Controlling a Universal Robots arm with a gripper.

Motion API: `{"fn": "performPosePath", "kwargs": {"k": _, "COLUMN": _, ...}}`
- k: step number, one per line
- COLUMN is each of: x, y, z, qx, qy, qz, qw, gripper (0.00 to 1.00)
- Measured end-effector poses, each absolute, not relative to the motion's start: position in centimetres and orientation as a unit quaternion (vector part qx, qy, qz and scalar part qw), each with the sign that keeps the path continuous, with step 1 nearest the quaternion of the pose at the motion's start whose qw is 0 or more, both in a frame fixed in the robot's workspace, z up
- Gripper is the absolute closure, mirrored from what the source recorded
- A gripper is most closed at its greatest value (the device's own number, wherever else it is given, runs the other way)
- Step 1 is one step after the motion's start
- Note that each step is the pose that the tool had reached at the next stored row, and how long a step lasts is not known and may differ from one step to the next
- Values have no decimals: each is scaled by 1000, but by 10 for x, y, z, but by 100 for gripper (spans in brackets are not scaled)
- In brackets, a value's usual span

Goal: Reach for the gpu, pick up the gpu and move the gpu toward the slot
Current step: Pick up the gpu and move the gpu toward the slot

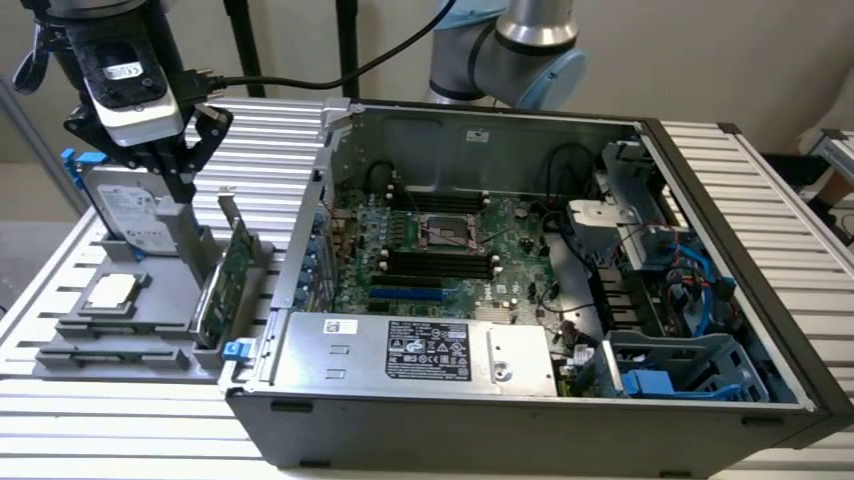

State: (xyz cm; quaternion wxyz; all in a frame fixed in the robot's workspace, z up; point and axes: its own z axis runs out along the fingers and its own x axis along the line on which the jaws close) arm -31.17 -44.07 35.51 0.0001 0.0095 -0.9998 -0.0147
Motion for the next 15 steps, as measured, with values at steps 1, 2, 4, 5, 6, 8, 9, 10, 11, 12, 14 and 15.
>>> {"fn": "performPosePath", "kwargs": {"k": 1, "x": -312, "y": -441, "z": 355, "qx": 10, "qy": -1000, "qz": -15, "qw": 0, "gripper": 89}}
{"fn": "performPosePath", "kwargs": {"k": 2, "x": -312, "y": -441, "z": 355, "qx": 10, "qy": -1000, "qz": -15, "qw": 0, "gripper": 88}}
{"fn": "performPosePath", "kwargs": {"k": 4, "x": -312, "y": -441, "z": 355, "qx": 10, "qy": -1000, "qz": -15, "qw": 0, "gripper": 76}}
{"fn": "performPosePath", "kwargs": {"k": 5, "x": -312, "y": -441, "z": 355, "qx": 10, "qy": -1000, "qz": -15, "qw": 0, "gripper": 70}}
{"fn": "performPosePath", "kwargs": {"k": 6, "x": -312, "y": -441, "z": 355, "qx": 10, "qy": -1000, "qz": -15, "qw": 0, "gripper": 70}}
{"fn": "performPosePath", "kwargs": {"k": 8, "x": -312, "y": -441, "z": 355, "qx": 10, "qy": -1000, "qz": -15, "qw": 0, "gripper": 64}}
{"fn": "performPosePath", "kwargs": {"k": 9, "x": -312, "y": -441, "z": 355, "qx": 10, "qy": -1000, "qz": -15, "qw": 0, "gripper": 58}}
{"fn": "performPosePath", "kwargs": {"k": 10, "x": -312, "y": -441, "z": 355, "qx": 10, "qy": -1000, "qz": -15, "qw": 0, "gripper": 53}}
{"fn": "performPosePath", "kwargs": {"k": 11, "x": -312, "y": -441, "z": 355, "qx": 10, "qy": -1000, "qz": -15, "qw": 0, "gripper": 53}}
{"fn": "performPosePath", "kwargs": {"k": 12, "x": -312, "y": -441, "z": 355, "qx": 10, "qy": -1000, "qz": -15, "qw": 0, "gripper": 53}}
{"fn": "performPosePath", "kwargs": {"k": 14, "x": -312, "y": -441, "z": 352, "qx": 10, "qy": -1000, "qz": -15, "qw": 0, "gripper": 46}}
{"fn": "performPosePath", "kwargs": {"k": 15, "x": -312, "y": -441, "z": 350, "qx": 10, "qy": -1000, "qz": -15, "qw": -1, "gripper": 46}}
